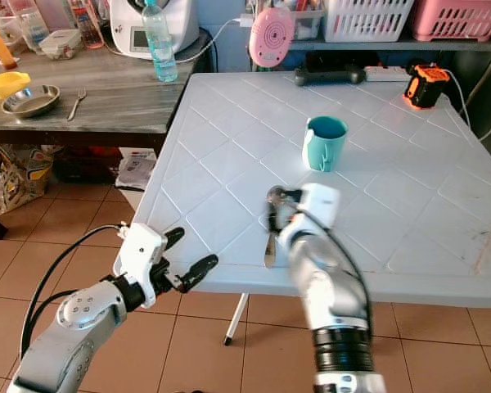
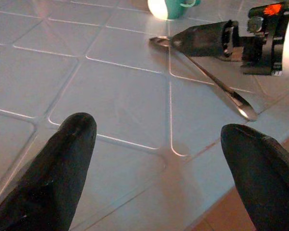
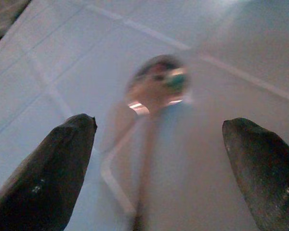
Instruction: Setting the table
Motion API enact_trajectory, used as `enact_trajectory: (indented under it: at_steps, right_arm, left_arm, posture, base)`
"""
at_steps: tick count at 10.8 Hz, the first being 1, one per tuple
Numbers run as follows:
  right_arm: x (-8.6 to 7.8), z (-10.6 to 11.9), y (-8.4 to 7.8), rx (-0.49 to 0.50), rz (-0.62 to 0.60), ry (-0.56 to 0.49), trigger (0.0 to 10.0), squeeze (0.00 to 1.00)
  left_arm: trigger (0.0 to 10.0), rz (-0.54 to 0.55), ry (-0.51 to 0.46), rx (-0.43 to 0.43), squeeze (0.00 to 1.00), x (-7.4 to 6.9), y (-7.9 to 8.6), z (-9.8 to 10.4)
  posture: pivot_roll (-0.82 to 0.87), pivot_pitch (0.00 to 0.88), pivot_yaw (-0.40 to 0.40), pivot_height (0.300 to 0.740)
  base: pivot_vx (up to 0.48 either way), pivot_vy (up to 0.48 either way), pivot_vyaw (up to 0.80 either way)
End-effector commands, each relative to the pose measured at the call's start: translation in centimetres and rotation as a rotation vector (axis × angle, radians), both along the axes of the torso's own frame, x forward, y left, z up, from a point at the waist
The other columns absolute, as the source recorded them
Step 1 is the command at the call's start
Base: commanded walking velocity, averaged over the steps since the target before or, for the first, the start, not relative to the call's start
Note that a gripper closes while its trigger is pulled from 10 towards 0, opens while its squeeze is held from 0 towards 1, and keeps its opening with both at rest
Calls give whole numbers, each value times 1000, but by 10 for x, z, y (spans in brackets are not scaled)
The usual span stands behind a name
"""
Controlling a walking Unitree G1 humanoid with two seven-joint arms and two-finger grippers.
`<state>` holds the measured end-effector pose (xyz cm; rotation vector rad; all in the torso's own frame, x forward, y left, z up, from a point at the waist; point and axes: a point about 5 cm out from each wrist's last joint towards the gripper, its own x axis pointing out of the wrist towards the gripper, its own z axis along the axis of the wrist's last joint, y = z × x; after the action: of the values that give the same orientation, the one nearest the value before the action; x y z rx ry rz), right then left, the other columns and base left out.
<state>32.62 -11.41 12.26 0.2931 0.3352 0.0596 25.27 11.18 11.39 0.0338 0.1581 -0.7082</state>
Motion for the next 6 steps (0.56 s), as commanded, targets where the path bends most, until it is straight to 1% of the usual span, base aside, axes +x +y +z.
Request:
enact_trajectory:
  at_steps: [1, 2, 3, 4, 5, 6]
  right_arm:
    - [-1, 6, 6, 6, 19, -23, 10000, 0]
    - [-3, 4, 6, 7, 17, -15, 10000, 0]
    - [-5, -5, 3, -19, 0, 28, 10000, 0]
    - [-4, -16, -3, -56, -54, 82, 0, 0]
    - [-3, -17, -5, -65, -67, 93, 0, 0]
    - [3, -17, -7, -129, -83, 91, 0, 0]
  left_arm:
    - [10000, 0, -2, 14, 0, -1, 1, -1]
    - [10000, 1, 0, 13, 0, -1, 1, -1]
    - [10000, 1, 1, 11, 0, -1, 1, -1]
    - [10000, -1, 0, 13, 0, 0, 1, -1]
    - [10000, -2, 0, 14, 0, 0, 1, -1]
    - [10000, -1, 0, 15, 0, 0, 1, -1]
  posture:
    - [27, 65, 54, 740]
    - [26, 66, 55, 740]
    - [26, 66, 55, 740]
    - [29, 65, 57, 740]
    - [30, 64, 58, 740]
    - [32, 65, 57, 740]
  base:
    - [0, 0, 0]
    - [0, 0, 0]
    - [0, 0, 0]
    - [0, 0, 0]
    - [0, 0, 0]
    - [0, 0, 0]
